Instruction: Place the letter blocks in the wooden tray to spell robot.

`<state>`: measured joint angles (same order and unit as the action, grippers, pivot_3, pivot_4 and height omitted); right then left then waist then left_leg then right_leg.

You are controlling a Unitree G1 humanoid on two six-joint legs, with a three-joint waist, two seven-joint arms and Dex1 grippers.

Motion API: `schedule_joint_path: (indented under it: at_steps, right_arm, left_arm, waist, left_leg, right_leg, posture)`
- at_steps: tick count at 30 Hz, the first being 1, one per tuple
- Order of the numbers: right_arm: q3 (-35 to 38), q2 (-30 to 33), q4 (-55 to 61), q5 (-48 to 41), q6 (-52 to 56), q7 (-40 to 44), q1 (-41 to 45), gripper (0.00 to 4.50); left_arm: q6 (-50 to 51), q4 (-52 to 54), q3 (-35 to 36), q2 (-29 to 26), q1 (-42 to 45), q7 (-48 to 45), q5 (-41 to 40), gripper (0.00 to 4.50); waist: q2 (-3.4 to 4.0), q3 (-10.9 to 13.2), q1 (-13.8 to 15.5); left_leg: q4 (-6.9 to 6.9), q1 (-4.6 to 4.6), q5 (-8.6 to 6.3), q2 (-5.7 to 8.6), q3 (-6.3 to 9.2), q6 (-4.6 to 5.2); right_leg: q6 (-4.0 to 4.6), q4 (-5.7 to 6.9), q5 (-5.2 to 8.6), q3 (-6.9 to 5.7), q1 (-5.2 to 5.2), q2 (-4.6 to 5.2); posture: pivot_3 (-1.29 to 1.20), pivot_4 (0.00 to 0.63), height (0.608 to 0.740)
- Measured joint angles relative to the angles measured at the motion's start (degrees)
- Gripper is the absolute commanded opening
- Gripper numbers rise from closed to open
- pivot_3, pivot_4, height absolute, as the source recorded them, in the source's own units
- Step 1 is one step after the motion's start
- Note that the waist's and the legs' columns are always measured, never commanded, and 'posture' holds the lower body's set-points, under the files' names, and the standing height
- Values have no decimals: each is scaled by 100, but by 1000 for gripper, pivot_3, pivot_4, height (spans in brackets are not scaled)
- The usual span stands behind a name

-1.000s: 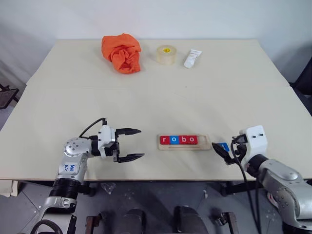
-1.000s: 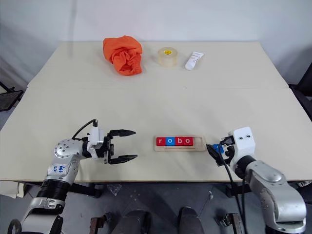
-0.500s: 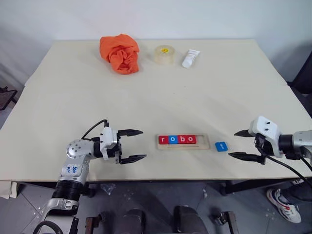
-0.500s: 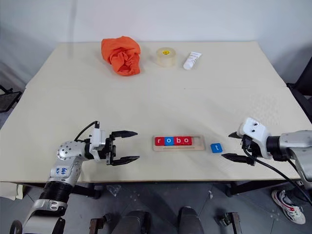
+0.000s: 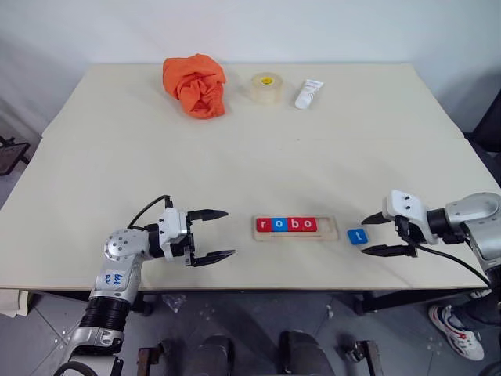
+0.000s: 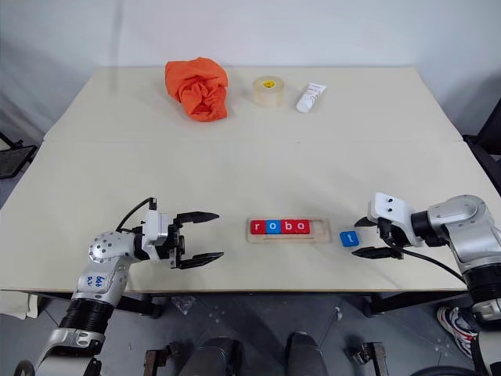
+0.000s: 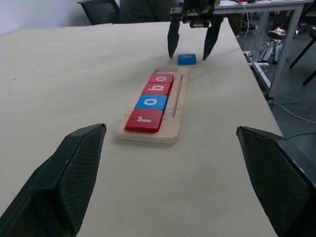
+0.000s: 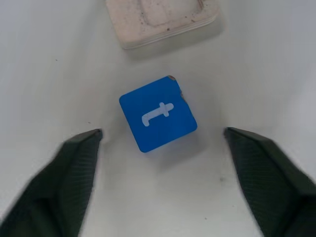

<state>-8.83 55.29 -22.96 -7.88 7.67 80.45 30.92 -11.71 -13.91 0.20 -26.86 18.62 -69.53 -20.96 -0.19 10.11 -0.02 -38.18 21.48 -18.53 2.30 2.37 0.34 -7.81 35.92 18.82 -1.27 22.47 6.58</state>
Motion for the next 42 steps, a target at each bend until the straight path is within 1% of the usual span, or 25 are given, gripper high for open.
schedule_joint_path:
  at_steps: [1,4,11,17,19,22,28,42]
  right_arm:
    - [2,-45,-2,1,4,1,15,2470]
    - [9,-162,7,-3,73,3,58,1475]
    - [9,-190,188,-23,291,22,117,1453]
    - [23,-234,678,-169,891,85,863,1453]
    - [2,-281,739,-171,971,129,966,1453]
    - [-323,-428,733,-24,1041,186,1086,1453]
    - [-647,-501,467,151,955,318,1241,1453]
    - [-716,-791,-211,403,423,537,1374,1453]
  left_arm:
    - [3,3,0,0,0,4,0,4500]
    - [5,24,0,-12,0,15,0,4500]
    - [9,27,0,-30,-1,73,0,4500]
    - [12,26,-2,-28,6,112,-1,4500]
    - [12,25,-2,-23,12,118,-1,4500]
    - [8,20,-1,-10,22,143,-1,4500]
    - [-8,21,-1,-2,20,217,-1,4500]
    - [-25,162,98,-20,-145,328,-1,4500]
  waist:
    - [0,0,-3]
    - [0,0,-10]
    - [0,0,-2]
    - [3,1,-11]
    - [2,1,-3]
    - [2,1,13]
    - [3,1,-3]
    - [3,1,-9]
  left_leg:
    - [0,0,0,-2,0,-2]
    - [-1,0,0,-4,0,-3]
    - [-1,0,0,-1,0,-3]
    - [1,0,-2,-11,3,-11]
    - [2,1,-2,-10,5,-11]
    - [0,5,-3,-2,8,-9]
    - [1,7,-4,-1,7,-8]
    - [0,7,-4,-4,6,-8]
  right_leg:
    - [0,0,0,0,0,0]
    - [0,0,0,1,1,0]
    - [0,0,0,0,1,1]
    - [3,1,-1,-2,5,0]
    - [3,-1,-2,-3,4,0]
    - [3,-1,-2,-4,5,5]
    - [3,0,-2,-7,8,2]
    - [3,1,-2,-7,9,0]
  posture:
    - [0,150,740]
    - [0,150,740]
    - [0,150,740]
    - [0,150,740]
    - [0,150,740]
    - [0,150,740]
    - [0,150,740]
    - [0,150,740]
